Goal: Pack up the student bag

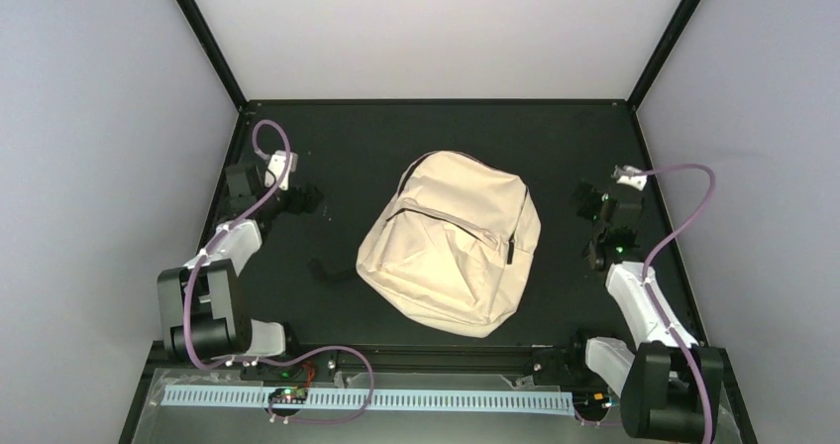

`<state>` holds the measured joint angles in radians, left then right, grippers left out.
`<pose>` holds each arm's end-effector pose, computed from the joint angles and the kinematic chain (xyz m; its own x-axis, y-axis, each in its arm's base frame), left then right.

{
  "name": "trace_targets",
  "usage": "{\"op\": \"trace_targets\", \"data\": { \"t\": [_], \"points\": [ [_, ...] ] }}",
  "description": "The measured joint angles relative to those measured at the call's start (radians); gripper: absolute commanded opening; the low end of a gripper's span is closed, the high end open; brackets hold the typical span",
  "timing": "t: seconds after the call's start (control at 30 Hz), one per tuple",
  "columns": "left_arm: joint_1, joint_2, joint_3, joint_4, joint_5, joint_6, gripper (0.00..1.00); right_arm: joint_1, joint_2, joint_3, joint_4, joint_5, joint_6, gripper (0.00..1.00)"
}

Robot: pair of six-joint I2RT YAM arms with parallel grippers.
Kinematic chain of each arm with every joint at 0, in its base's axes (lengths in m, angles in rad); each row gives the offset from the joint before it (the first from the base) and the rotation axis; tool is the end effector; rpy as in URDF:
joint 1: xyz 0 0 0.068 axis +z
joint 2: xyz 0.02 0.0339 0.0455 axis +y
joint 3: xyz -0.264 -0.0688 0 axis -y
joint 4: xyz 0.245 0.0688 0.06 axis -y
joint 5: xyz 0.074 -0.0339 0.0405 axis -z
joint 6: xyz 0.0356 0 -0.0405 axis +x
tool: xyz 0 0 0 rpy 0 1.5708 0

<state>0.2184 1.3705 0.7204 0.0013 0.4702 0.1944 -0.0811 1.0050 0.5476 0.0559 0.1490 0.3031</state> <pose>0.2798 0.0456 0.2078 -0.5480 0.0548 -0.8347 0.2702 0.9559 -0.1147 0.2241 -0.0235 0.2393 -0.3072 0.3211 -0.8958 0.3227 0.9207 0.2194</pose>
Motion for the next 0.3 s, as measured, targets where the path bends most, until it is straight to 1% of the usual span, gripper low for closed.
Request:
{"op": "trace_targets", "data": {
  "t": [0.07,0.13,0.23,0.3],
  "points": [
    [-0.011,-0.018,-0.074,0.106,-0.031,-0.042,0.99,0.0,0.025,-0.084,0.068,0.053,0.024,1.0],
    [-0.031,-0.042,-0.147,0.199,-0.062,-0.068,0.99,0.0,0.042,-0.132,0.117,0.089,0.037,1.0],
    [-0.081,-0.063,-0.221,0.322,-0.118,-0.087,0.99,0.0,0.074,-0.156,0.19,0.144,0.057,1.0],
    [-0.112,-0.063,-0.239,0.38,-0.154,-0.097,0.99,0.0,0.101,-0.156,0.243,0.168,0.066,1.0]
  ]
}}
